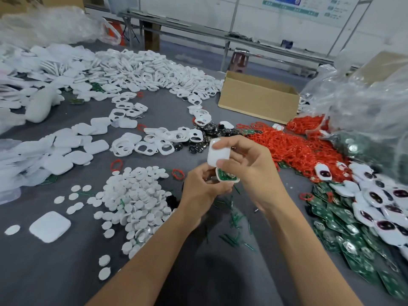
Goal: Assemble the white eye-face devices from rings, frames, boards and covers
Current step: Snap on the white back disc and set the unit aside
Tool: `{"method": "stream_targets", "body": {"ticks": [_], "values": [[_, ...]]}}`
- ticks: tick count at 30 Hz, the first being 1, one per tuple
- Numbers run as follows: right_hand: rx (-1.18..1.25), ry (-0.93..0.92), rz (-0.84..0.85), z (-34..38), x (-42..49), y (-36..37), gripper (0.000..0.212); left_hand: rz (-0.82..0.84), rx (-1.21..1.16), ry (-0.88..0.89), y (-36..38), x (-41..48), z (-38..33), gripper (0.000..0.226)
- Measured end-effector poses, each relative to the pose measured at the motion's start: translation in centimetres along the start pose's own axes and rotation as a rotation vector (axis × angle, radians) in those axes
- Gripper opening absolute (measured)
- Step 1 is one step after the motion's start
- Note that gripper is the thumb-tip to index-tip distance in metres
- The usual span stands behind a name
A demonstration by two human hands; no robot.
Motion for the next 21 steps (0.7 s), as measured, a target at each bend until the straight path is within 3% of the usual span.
{"method": "stream_targets", "body": {"ticks": [8,13,17,21], "values": [[-0.224,0.043,-0.307,-1.2,0.2,-3.1,0.022,0.03,-0.196,-0.013,0.2,-0.4,-0.3,0.041],[-0.194,0.187,-0.327,-1.8,-0.1,-3.0,0.011,0.01,-0.208,-0.024,0.1,-0.7,-0.5,0.042],[-0.103,0.222,-0.351,-1.9,0.0,-2.6,0.013,0.018,-0.251,-0.019,0.0,-0.8,-0.7,0.046],[-0.163,0.209,-0.309,-2.0,0.0,-2.2,0.012,0.027,-0.276,-0.019,0.0,-1.0,-0.7,0.047]]}}
Point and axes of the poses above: each hand's wrist, its own x-axis towards the middle knuckle, its own y-axis out of the palm, z = x × y, the point moved 1 cm from there along x, towards the middle knuckle, and after that the axes turned 13 degrees about -y, right-handed, at the moved point
